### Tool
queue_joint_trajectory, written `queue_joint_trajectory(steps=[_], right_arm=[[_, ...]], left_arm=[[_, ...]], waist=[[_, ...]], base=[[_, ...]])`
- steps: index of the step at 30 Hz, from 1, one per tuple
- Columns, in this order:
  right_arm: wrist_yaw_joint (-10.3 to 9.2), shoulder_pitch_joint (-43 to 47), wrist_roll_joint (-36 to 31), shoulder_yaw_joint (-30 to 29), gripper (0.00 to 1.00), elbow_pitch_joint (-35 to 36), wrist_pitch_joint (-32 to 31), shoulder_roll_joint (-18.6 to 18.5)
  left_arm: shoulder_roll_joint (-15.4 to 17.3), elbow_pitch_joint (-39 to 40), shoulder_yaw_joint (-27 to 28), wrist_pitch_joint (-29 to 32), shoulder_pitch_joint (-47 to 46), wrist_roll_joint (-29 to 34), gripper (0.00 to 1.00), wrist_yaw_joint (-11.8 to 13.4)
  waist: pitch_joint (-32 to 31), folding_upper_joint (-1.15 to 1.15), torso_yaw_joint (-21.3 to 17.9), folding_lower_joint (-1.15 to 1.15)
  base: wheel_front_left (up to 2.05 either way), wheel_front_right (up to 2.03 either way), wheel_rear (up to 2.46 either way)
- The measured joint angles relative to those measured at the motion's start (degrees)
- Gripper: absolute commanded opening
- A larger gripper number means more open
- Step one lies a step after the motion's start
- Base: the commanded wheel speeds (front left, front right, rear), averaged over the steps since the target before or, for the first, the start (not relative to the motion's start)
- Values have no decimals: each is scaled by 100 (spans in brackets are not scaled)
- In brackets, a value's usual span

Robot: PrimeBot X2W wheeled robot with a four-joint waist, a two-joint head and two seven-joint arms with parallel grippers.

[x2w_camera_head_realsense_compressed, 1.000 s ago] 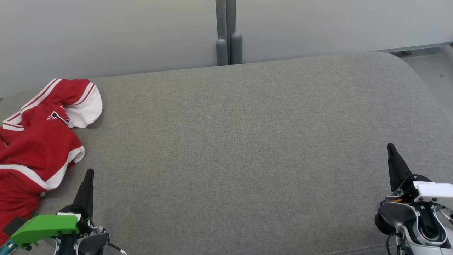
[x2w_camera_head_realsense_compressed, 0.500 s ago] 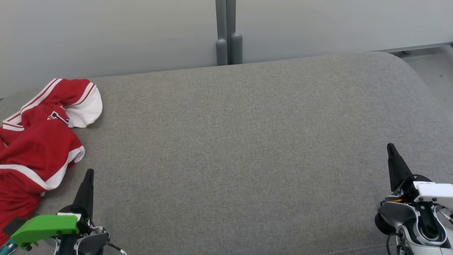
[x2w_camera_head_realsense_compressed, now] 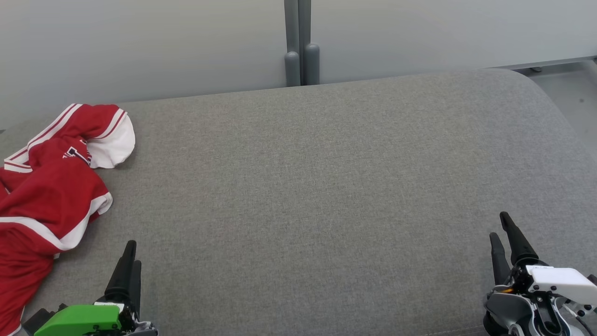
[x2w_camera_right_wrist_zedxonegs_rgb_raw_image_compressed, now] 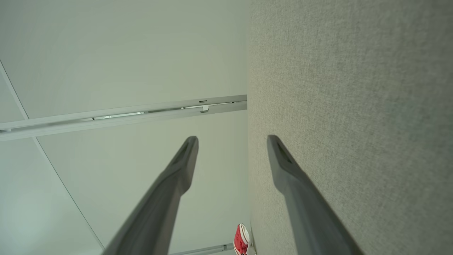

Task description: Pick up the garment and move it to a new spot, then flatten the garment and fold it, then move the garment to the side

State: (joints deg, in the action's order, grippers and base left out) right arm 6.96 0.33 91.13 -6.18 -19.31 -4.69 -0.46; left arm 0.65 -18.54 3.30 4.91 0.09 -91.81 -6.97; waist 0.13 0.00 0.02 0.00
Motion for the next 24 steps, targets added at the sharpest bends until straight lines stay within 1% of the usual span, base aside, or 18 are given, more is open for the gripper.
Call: queue_joint_trajectory(steps=[7, 8, 11, 13, 16, 17, 24], right_arm=[[-16, -2, -297, 111, 100, 25, 124, -14], [-51, -4, -378, 126, 100, 38, 147, -26], [-54, -9, -583, 168, 100, 86, 200, -80], [-105, -19, -781, 171, 100, 152, 241, -110], [-110, -43, -1060, 198, 100, 250, 298, -136], [-146, -54, -1150, 220, 100, 283, 316, -140], [-253, -105, -1864, 469, 100, 456, 435, -196]], left_arm=[[3, 76, -79, -134, -1, 189, 100, 1], [8, 89, -103, -152, -1, 298, 100, 1], [32, 158, -151, -220, -5, 492, 100, 19], [48, 232, -164, -255, -8, 723, 100, 29], [89, 330, -164, -301, -13, 1055, 100, 100], [107, 377, -164, -333, -14, 1183, 100, 125], [218, 643, -242, -471, -43, 1972, 100, 252]], waist=[[-10, 0, 6, 0], [-12, 0, 7, 0], [-16, 0, 10, 0], [-18, 0, 11, 0], [-22, 0, 13, 0], [-22, 0, 13, 0], [-28, 0, 17, 0]], base=[[0, 0, 0], [0, 0, 0], [0, 0, 0], [0, 0, 0], [0, 0, 0], [0, 0, 0], [0, 0, 0]])
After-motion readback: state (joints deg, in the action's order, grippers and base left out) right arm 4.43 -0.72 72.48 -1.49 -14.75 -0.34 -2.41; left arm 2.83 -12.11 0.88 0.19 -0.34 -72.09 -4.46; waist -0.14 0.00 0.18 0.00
